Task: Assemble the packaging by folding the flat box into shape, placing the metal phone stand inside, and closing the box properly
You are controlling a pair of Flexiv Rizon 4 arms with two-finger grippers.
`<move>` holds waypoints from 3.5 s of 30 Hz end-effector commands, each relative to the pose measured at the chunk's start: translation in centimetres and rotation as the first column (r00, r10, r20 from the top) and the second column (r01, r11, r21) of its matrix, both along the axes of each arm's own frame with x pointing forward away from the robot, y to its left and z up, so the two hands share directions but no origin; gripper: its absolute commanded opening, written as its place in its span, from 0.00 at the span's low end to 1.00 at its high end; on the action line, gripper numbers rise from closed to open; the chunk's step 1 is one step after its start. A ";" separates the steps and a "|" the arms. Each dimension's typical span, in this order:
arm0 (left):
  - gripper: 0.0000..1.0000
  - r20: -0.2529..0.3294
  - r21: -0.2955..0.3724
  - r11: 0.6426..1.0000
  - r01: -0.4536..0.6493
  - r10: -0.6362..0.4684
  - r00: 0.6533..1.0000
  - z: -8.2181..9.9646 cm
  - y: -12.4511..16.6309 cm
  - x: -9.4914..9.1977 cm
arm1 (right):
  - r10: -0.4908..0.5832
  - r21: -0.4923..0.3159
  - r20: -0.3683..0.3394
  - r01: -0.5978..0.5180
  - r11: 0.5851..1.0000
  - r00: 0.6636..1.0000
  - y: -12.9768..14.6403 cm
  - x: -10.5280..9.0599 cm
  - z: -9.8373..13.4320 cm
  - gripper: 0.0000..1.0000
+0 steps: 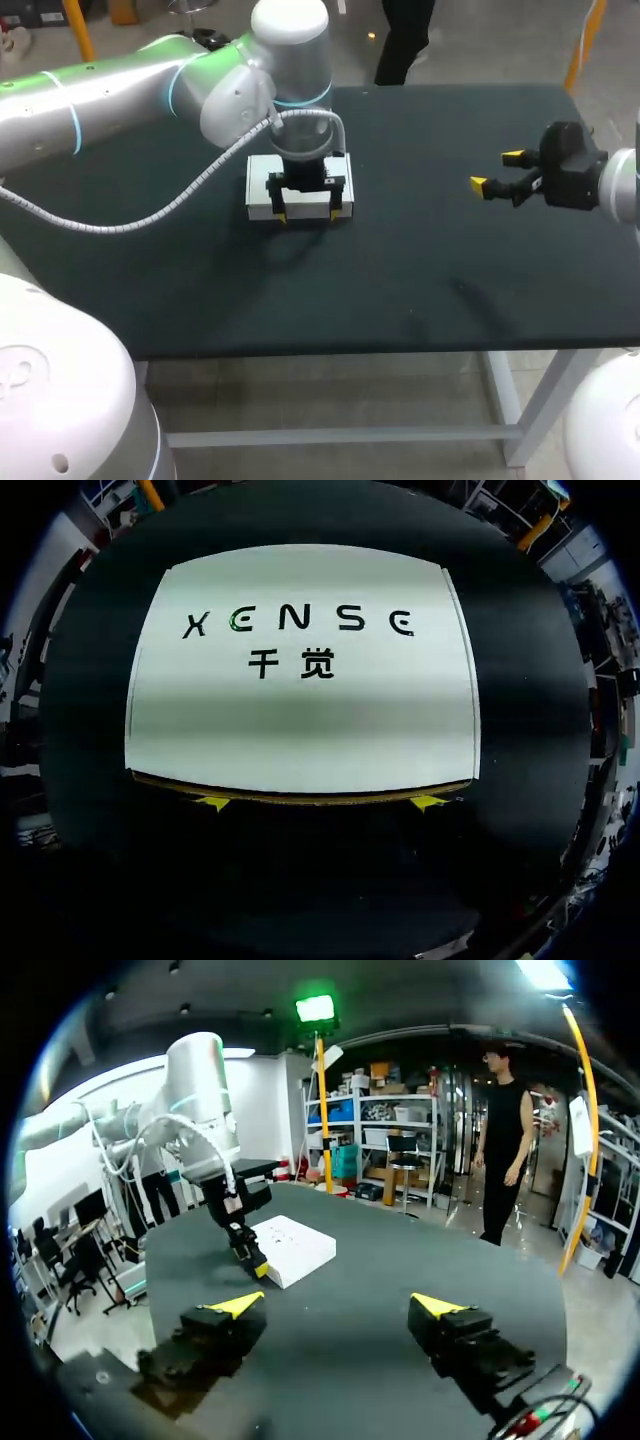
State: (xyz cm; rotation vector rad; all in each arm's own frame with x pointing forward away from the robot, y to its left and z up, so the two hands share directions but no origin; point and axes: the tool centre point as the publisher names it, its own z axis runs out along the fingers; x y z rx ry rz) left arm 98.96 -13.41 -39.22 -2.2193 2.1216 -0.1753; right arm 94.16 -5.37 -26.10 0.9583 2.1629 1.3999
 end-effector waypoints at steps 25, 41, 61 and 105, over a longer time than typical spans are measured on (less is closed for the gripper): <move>1.00 -0.059 0.010 0.999 -0.037 0.038 0.998 0.1 0.8 11.8 | 0.003 0.005 0.005 -0.003 1.000 1.000 -0.1 -0.1 -0.1 1.00; 1.00 -0.074 -0.005 0.999 -0.046 0.046 0.996 -0.1 2.8 16.5 | 0.003 0.005 0.005 -0.003 1.000 1.000 -0.1 -0.1 -0.1 1.00; 1.00 0.177 -0.178 0.960 0.214 -0.183 0.967 3.3 4.6 8.2 | 0.003 0.005 0.005 -0.003 1.000 1.000 -0.1 -0.1 -0.1 1.00; 1.00 0.720 -0.265 0.778 0.569 -0.233 0.653 7.4 9.6 -4.0 | 0.003 0.005 0.005 -0.003 1.000 1.000 -0.1 -0.1 -0.1 1.00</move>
